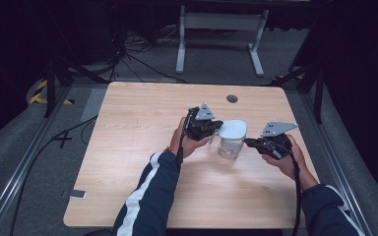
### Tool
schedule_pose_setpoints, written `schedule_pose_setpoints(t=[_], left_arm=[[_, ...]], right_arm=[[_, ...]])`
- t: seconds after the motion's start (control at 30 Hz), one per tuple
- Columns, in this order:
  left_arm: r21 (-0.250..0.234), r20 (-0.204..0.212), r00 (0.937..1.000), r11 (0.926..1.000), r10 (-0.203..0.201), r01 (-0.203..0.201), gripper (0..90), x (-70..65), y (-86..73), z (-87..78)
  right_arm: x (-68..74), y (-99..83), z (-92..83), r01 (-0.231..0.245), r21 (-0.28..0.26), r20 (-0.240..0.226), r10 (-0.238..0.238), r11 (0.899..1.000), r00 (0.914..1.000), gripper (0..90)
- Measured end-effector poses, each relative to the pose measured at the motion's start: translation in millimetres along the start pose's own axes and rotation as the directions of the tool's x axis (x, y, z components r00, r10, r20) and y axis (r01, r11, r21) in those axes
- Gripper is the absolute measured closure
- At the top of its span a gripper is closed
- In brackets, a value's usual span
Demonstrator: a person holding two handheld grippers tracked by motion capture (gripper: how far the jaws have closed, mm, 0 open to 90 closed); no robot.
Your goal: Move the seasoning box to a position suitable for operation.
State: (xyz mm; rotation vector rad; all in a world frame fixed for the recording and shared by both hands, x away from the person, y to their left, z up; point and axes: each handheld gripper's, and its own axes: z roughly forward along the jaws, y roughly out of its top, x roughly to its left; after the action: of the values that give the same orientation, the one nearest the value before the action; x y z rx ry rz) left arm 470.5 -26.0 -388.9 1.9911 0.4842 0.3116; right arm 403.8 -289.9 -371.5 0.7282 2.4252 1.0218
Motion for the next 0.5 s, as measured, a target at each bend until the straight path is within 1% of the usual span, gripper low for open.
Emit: schedule_pose_setpoints(t=[0.03,0.13,0.17,0.3,0.37,0.47,0.5], left_arm=[[0.003,0.0,1.0,1.0,-0.003,0.003,89.0,-0.1,-0.2,0.3],[0.008,-0.004,1.0,1.0,0.005,-0.005,88.1,0.5,-0.5,1.5],[0.008,-0.003,1.0,1.0,0.005,-0.005,87.6,-0.1,-0.3,2.0],[0.016,-0.007,0.9999,0.9998,0.011,-0.011,87.5,-0.7,0.0,2.0],[0.022,-0.01,0.9999,0.9997,0.012,-0.011,87.4,-1.1,0.0,1.8],[0.047,-0.016,0.9993,0.9984,0.033,-0.032,86.6,-1.6,-0.6,2.5],[0.045,-0.016,0.9995,0.9986,0.027,-0.027,86.3,-1.8,-1.1,2.7]], right_arm=[[0.0,1.3,-0.5,0.004,-0.009,0.001,-0.004,1.0,1.0,89.7],[1.4,6.8,-2.6,0.011,-0.025,0.005,-0.011,1.0,0.9999,89.7],[3.9,12.1,-2.6,0.022,-0.021,0.006,-0.022,1.0,0.9997,89.7],[7.2,17.9,-1.0,0.039,-0.022,0.008,-0.039,0.999,0.9992,89.6],[8.5,19.9,-1.5,0.041,-0.031,0.01,-0.041,0.999,0.9991,89.7],[10.7,22.6,-2.2,0.042,-0.04,0.008,-0.041,0.998,0.9991,89.6],[11.6,23.8,-2.3,0.044,-0.044,0.012,-0.044,0.998,0.999,89.6]])
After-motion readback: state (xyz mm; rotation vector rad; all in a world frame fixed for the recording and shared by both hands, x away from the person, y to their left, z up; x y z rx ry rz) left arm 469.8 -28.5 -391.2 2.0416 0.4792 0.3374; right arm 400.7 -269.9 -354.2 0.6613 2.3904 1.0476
